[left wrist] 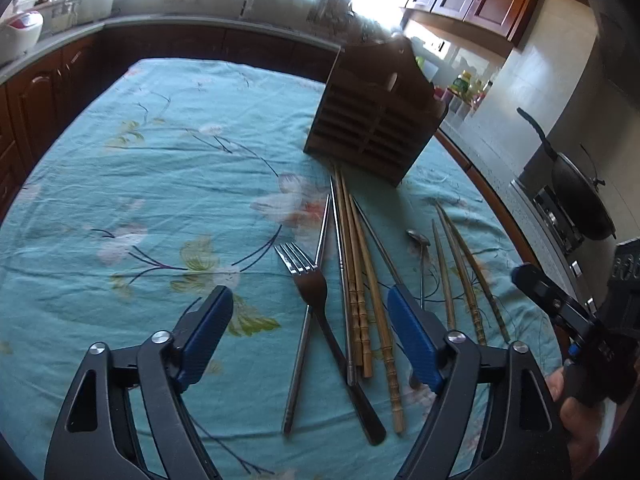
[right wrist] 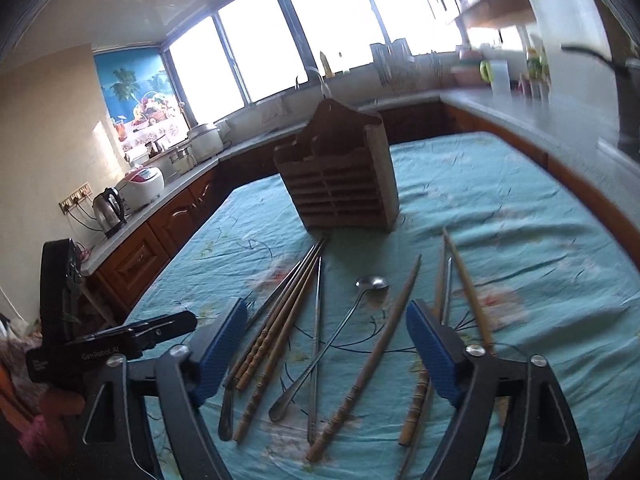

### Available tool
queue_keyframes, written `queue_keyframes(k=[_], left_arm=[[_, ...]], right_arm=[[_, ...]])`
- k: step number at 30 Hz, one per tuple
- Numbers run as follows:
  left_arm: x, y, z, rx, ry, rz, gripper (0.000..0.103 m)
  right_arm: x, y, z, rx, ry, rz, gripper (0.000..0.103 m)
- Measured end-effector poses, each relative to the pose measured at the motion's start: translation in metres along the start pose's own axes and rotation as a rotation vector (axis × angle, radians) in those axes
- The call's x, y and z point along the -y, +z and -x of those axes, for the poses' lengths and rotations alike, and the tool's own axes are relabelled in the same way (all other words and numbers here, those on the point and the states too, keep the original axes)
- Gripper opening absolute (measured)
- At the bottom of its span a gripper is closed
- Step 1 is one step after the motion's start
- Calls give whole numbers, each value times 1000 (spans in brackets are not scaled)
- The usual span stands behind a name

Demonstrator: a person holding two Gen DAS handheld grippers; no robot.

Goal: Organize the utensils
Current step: 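Grasp the steel fork with the left tool while the right tool grasps the silver spoon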

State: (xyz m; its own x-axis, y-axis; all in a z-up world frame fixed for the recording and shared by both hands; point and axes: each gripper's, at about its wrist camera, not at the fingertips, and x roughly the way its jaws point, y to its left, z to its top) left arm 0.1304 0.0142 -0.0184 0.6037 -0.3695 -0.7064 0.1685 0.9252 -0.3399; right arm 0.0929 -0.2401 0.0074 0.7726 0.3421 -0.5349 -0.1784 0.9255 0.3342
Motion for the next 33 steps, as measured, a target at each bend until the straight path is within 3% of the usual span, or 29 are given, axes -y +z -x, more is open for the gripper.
queue_keyframes(k=[3,9,17,19,21,22,24,25,33], left_arm=[[-2,8,-15,-50,-32,14,68],[-13,16,-42,-168,-113,76,55],[-24,27,-59,-225,-176,127,43],[-25,31,-62,-231,-178,125,38],[-27,32,-66,-239,-177,121,21],[-28,32,-68,-245,-184,123,18],[-31,33,-70,-246,-218,138,14],[-31,33,-69,-243,-221,137,13],[-24,38,-48,-196,-264,133,5]], right_arm=[[12,4,-22,-77,26,-78,62],[33,10,-65,-219,77,-219,49],[54,11,-103,-324,124,-359,47],[59,11,-110,-329,152,-404,44],[66,13,-116,-326,178,-449,42],[70,13,-117,-323,179,-465,38],[76,13,-122,-331,169,-489,8],[79,12,-123,-335,172,-503,5],[78,20,-96,-283,193,-448,2]])
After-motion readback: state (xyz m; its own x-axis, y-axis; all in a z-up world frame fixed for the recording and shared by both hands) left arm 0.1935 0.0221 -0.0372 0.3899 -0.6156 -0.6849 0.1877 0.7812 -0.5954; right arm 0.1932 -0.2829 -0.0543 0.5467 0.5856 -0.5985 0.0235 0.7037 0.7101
